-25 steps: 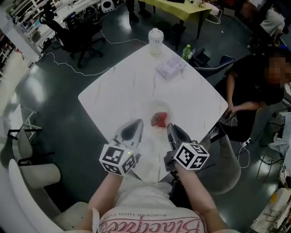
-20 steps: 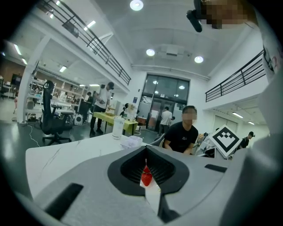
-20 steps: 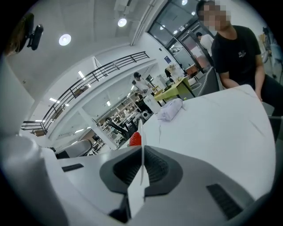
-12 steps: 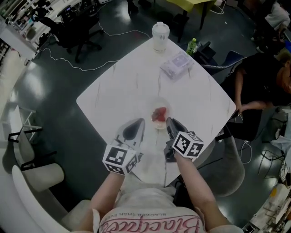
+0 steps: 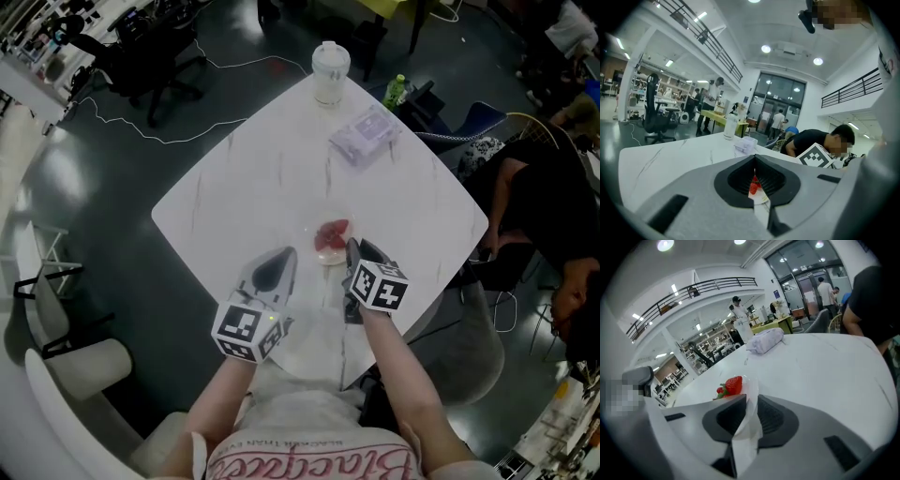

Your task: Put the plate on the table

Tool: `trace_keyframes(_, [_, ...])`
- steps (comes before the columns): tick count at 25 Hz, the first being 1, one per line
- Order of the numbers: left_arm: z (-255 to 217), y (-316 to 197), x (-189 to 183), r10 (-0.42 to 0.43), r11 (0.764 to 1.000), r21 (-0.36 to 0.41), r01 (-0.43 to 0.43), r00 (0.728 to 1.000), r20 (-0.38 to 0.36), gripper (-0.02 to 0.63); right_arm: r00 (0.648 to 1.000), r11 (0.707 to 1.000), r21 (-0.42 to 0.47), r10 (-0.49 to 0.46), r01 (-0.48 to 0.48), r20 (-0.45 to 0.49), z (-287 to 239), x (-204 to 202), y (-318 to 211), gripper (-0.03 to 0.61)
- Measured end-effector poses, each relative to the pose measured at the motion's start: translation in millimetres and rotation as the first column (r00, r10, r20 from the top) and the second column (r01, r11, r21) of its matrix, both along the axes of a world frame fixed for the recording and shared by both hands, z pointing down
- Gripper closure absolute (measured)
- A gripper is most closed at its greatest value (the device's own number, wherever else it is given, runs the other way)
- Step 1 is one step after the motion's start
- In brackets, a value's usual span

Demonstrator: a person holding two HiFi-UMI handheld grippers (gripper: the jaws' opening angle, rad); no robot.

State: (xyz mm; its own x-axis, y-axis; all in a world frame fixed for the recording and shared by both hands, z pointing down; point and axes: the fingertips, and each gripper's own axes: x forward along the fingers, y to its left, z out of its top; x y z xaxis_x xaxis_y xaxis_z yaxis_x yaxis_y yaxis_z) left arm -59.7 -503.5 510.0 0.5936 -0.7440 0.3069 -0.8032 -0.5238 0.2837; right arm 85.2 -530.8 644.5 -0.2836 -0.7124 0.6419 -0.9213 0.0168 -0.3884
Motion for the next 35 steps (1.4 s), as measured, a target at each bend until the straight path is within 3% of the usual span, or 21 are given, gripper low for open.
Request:
trace_keyframes(3, [2, -2, -5, -0.01, 1.0, -0.005, 0.01, 1.0, 0.003, 0.609, 0.989, 0.999, -0.008, -0.047, 0.046, -0.138, 5, 3, -6, 0.505])
trace_keyframes(7, [4, -6, -10, -0.021, 1.0, -0.01, 0.021, 1.0, 0.006, 0.609, 0.922, 0.991, -0.011, -0.129, 0.135, -0.365, 11, 7, -15, 0.513])
trace_keyframes(9, [4, -6, -12, -0.026, 1.0, -0.009, 0.026, 1.0, 0.006, 0.609, 0.908, 0.988, 0.021, -0.133, 0.154, -0.397, 5, 9, -20, 0.523])
trace_keyframes(14, [-1, -4, -12, -0.036, 0.999, 0.005, 0.036, 0.999, 0.008, 0.609, 0.95, 0.986, 0.124, -0.068, 0.11, -0.305, -31, 19, -17, 0.536])
trace_keyframes(19, [-12, 8, 0, -0.026, 0.999, 0.034, 0.025, 1.0, 0.012, 0.609, 0.973, 0.967, 0.229, -0.063, 0.115, -0.221, -81, 26, 6, 0.558])
trace_keyframes(27, [-45, 44, 21, -0.013, 0.994, 0.105, 0.012, 1.0, 0.009, 0.609, 0.982, 0.914, 0.37, -0.122, 0.167, -0.142, -154, 24, 63, 0.569])
trace_keyframes(35, [-83, 94, 41, 0.002, 0.981, 0.194, -0.001, 1.0, -0.005, 0.609, 0.975, 0.841, 0.494, -0.197, 0.221, -0.101, -211, 12, 134, 0.571])
